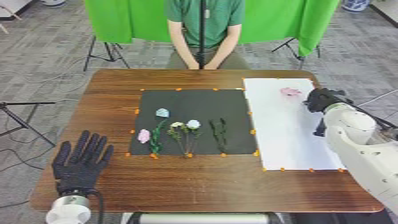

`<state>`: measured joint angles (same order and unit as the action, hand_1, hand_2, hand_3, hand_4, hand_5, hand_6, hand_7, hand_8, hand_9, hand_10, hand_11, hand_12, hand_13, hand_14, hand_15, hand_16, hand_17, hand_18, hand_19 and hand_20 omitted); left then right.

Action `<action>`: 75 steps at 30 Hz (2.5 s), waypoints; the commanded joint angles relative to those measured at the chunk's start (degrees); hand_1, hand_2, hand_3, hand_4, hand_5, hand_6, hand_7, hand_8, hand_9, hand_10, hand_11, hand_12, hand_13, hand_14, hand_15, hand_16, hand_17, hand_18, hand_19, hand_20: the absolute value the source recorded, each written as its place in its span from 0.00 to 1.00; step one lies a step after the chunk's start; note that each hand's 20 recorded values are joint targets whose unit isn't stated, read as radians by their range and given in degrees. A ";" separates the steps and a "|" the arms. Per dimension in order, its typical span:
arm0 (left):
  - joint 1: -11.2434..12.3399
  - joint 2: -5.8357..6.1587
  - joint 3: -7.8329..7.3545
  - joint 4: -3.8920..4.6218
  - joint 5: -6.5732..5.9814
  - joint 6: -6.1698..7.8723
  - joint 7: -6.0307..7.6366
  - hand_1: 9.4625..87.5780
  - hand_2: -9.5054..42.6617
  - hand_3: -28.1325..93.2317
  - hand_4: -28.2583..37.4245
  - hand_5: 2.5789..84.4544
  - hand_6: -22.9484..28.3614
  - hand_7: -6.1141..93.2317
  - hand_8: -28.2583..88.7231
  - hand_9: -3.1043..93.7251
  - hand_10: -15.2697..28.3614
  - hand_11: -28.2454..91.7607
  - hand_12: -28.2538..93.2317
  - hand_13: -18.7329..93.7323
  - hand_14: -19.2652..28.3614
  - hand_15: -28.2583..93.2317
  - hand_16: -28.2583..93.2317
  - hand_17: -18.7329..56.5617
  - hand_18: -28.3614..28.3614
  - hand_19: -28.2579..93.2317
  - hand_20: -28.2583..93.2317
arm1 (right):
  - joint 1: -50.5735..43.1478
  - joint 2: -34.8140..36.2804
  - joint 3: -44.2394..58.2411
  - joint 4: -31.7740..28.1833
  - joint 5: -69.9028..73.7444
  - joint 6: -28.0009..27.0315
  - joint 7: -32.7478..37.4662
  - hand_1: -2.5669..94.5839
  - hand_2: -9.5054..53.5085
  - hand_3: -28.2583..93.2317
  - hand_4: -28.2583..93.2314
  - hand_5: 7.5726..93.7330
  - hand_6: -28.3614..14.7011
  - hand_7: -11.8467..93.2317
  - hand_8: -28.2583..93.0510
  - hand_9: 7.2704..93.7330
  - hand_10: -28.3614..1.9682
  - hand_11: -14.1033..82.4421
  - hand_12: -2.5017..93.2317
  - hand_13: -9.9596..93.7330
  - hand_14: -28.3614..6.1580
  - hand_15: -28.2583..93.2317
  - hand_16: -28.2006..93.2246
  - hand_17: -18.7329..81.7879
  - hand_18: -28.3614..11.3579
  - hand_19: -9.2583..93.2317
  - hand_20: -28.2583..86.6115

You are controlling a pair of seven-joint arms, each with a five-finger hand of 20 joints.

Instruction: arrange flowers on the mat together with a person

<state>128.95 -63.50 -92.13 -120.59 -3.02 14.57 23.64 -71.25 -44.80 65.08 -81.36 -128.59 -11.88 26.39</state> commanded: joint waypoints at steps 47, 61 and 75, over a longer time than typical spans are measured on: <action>0.11 -0.32 -0.01 0.43 -3.10 3.01 -0.62 0.17 0.49 0.84 0.00 0.49 0.61 0.22 0.14 0.42 0.67 0.42 0.27 0.42 0.71 0.46 0.16 0.15 0.79 0.57 0.31 | 10.71 -4.82 -30.36 -12.55 -8.12 15.49 -12.08 0.60 0.12 0.78 0.00 0.64 0.72 0.51 0.15 0.75 0.66 0.28 0.30 0.60 0.53 0.42 0.41 0.29 0.25 0.57 0.38; -0.55 -0.39 0.94 0.75 -3.21 3.06 -1.31 0.18 0.48 0.85 0.00 0.50 0.61 0.22 0.14 0.42 0.67 0.43 0.27 0.42 0.71 0.46 0.16 0.15 0.78 0.57 0.31 | 8.04 -4.78 -28.52 -13.31 -6.22 14.69 -10.89 0.58 0.09 0.80 0.00 0.60 0.71 0.47 0.14 0.69 0.63 0.32 0.23 0.59 0.51 0.42 0.39 0.28 0.23 0.56 0.36; -0.13 -0.09 1.04 0.71 -3.58 2.79 -0.72 0.17 0.47 0.85 0.00 0.50 0.61 0.22 0.14 0.42 0.67 0.43 0.27 0.42 0.71 0.46 0.16 0.15 0.78 0.57 0.31 | 6.12 -4.05 -25.82 -16.96 -4.84 15.57 -10.31 0.53 0.06 0.87 0.00 0.56 0.69 0.38 0.12 0.66 0.60 0.34 0.19 0.58 0.49 0.42 0.38 0.26 0.22 0.56 0.33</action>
<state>127.57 -63.42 -91.77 -120.94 -6.19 16.63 23.55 -64.04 -49.68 37.13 -95.73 -134.19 2.11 15.17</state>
